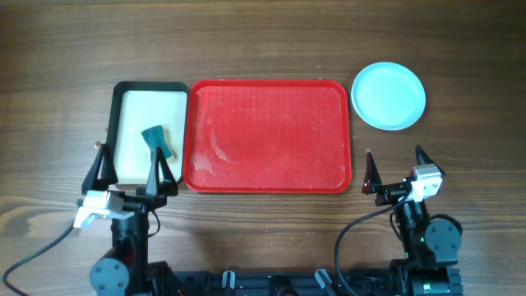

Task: Clean dirty plates on tray and stack at the side

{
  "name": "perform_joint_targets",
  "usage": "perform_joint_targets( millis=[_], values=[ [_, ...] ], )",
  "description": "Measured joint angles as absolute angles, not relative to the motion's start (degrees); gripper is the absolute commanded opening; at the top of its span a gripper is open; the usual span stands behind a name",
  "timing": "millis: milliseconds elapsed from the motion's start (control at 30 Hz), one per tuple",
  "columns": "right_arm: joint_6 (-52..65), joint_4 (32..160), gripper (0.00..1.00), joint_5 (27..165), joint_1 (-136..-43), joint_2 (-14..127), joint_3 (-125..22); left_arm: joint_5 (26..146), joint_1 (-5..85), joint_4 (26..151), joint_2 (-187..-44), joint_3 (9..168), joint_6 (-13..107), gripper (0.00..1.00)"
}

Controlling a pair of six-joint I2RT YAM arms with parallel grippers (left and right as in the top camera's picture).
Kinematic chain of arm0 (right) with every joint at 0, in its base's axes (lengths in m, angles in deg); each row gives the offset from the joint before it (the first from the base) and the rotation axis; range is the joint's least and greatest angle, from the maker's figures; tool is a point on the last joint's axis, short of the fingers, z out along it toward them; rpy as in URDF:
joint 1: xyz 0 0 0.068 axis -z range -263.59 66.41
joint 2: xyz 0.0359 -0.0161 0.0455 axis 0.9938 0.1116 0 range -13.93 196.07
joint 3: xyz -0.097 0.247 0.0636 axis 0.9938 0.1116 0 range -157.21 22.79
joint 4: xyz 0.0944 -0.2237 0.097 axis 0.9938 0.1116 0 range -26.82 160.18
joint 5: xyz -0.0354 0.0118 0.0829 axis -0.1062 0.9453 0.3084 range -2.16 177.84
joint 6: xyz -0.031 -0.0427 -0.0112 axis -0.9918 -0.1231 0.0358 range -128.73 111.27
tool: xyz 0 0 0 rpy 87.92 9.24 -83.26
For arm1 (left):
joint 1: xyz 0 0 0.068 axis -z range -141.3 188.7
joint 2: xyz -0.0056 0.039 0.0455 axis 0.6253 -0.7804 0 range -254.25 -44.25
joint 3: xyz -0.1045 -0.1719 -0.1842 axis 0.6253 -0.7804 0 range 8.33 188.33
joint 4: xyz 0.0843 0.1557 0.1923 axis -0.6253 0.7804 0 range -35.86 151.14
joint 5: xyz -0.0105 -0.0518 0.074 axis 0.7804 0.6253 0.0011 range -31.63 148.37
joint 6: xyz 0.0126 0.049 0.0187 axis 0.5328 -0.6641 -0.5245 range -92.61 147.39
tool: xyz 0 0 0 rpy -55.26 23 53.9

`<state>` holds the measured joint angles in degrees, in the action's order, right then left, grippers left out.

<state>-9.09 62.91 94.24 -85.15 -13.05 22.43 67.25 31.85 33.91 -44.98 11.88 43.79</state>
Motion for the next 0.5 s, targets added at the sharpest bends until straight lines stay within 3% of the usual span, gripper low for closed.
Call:
perform_joint_targets(
  millis=[167, 400, 500],
  values=[
    [-9.09, 62.91, 1.00, 94.24, -85.15, -13.05, 22.43, 67.23, 32.36, 38.52, -44.98, 9.04, 43.81, 1.00],
    [-9.09, 62.91, 1.00, 94.24, -85.15, -13.09, 22.43, 64.61, 32.42, 57.60, -45.16, 8.76, 43.77, 1.00],
    [-9.09, 62.93, 1.00, 94.24, -85.15, -13.09, 22.43, 63.12, 32.46, 57.78, -45.05, 8.76, 42.39, 1.00]
  ],
)
